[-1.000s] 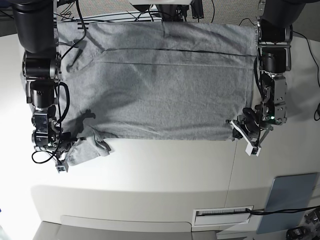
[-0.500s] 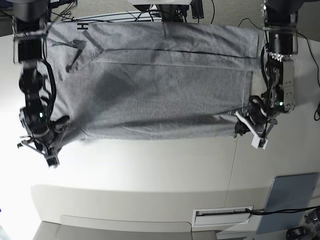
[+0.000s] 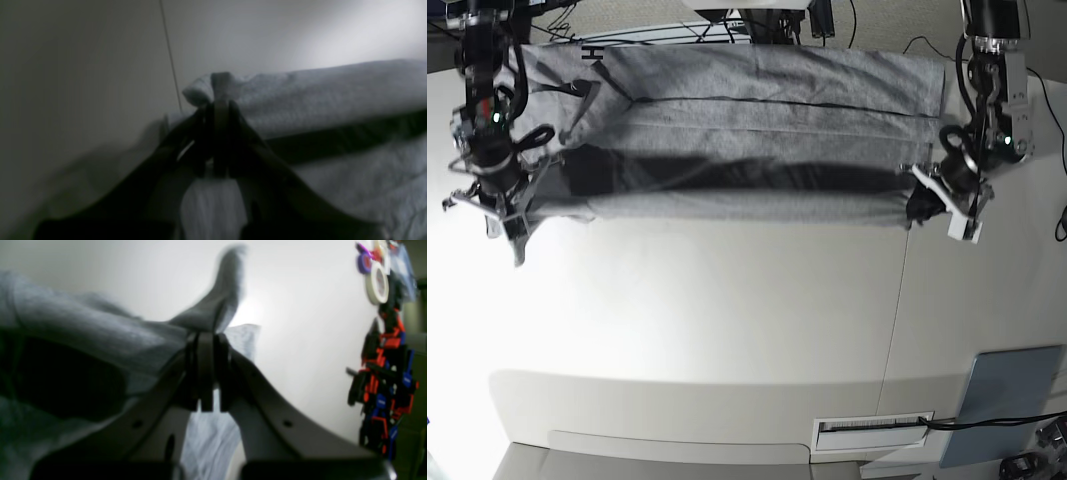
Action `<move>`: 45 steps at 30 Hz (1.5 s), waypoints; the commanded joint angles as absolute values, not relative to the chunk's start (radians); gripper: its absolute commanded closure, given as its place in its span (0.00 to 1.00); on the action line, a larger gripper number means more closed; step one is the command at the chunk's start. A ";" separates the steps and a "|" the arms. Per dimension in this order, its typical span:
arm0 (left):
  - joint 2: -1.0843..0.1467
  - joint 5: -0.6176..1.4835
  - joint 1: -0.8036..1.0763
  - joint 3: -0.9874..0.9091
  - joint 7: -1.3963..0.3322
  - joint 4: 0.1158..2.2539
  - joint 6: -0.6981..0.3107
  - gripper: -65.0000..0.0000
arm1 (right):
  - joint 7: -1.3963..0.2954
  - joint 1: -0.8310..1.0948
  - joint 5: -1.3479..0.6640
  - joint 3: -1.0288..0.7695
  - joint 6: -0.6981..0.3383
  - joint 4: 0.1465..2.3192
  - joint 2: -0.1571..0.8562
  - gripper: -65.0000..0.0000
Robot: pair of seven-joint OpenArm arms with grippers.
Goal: Fold the T-shirt properly
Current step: 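Lift the hem and fold it over toward the collar with both grippers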
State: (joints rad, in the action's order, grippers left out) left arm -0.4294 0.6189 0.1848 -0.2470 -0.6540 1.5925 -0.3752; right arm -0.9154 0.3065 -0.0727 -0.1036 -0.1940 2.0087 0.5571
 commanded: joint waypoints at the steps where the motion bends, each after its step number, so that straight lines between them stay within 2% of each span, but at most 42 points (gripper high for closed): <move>1: -0.446 0.645 0.193 -0.267 -0.636 1.609 -0.389 1.00 | -0.907 0.326 -0.058 -0.117 -0.184 2.040 0.573 1.00; 7: -0.446 0.675 0.279 -0.305 -0.635 1.608 -0.395 1.00 | -0.924 0.456 0.019 -0.119 -0.132 2.109 0.551 1.00; 19: -0.447 0.673 0.347 -0.305 -0.635 1.608 -0.395 1.00 | -0.928 0.619 0.019 -0.119 -0.129 2.134 0.490 1.00; 25: -0.447 0.625 0.353 -0.305 -0.636 1.608 -0.394 1.00 | -0.932 0.667 0.020 -0.119 -0.079 2.134 0.490 1.00; 43: -0.449 0.621 0.354 -0.306 -0.660 1.608 -0.395 1.00 | -0.970 0.699 0.072 -0.119 -0.064 2.134 0.490 1.00; 45: -0.450 0.621 0.354 -0.306 -0.660 1.608 -0.395 1.00 | -0.969 0.698 0.091 -0.119 -0.073 2.134 0.490 0.94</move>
